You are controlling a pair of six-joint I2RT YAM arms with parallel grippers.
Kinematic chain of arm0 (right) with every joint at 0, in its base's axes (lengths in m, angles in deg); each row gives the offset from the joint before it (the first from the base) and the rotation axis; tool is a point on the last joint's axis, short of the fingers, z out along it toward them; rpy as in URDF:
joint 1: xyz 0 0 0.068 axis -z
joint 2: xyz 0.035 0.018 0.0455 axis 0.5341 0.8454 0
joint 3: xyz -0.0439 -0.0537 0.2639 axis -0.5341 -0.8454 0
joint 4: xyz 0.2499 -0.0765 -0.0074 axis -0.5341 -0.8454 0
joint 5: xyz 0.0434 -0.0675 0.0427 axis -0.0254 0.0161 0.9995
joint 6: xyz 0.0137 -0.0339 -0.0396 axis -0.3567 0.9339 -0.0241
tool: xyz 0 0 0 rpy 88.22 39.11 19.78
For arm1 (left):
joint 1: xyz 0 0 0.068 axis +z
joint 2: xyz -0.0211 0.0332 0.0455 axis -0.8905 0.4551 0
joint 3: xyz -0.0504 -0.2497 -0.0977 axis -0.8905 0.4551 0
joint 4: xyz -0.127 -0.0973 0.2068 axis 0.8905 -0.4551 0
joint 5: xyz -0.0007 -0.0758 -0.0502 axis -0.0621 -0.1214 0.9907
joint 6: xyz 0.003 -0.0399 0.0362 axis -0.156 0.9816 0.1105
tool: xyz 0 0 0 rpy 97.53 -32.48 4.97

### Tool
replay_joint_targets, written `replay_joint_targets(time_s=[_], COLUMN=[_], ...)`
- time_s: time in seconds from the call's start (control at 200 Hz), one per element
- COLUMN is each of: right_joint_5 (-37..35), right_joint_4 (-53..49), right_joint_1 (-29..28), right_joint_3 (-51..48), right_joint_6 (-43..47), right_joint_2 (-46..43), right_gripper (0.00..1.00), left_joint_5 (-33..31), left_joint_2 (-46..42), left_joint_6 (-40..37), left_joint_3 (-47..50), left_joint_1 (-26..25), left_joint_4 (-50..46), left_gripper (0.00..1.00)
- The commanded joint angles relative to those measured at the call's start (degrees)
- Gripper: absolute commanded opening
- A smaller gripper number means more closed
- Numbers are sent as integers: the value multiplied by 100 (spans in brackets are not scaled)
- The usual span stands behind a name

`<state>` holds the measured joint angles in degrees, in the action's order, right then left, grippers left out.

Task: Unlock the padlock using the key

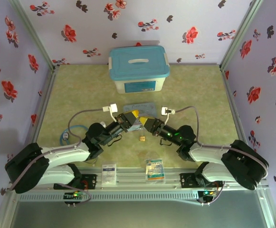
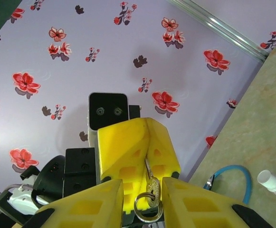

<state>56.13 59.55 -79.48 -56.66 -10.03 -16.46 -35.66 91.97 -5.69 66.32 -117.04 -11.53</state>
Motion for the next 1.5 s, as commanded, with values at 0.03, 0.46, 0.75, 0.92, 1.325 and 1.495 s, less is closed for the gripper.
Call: replay_joint_targets(time_s=[0.03,0.46,0.75,0.92,1.325,1.495], right_joint_5=[3,-82,-180,-170,5,-127], right_joint_4=[271,264,264,262,264,269], right_joint_1=[-52,-27,-30,-30,-54,-56], right_joint_3=[210,89,-83,-64,89,-41], right_joint_6=[-7,117,108,53,116,169], right_joint_2=[111,107,-41,66,213,77], right_gripper=[27,8,0,48,32,20], left_joint_5=[-92,-103,-149,-148,-169,-175], left_joint_2=[67,143,161,290,352,384], left_joint_6=[-4,28,44,176,198,207], left_joint_3=[31,15,56,39,-24,-15], left_joint_1=[-12,-12,-12,-15,-20,-21], left_joint_4=[349,342,325,457,621,627], left_gripper=[0,0,0,0,0,0])
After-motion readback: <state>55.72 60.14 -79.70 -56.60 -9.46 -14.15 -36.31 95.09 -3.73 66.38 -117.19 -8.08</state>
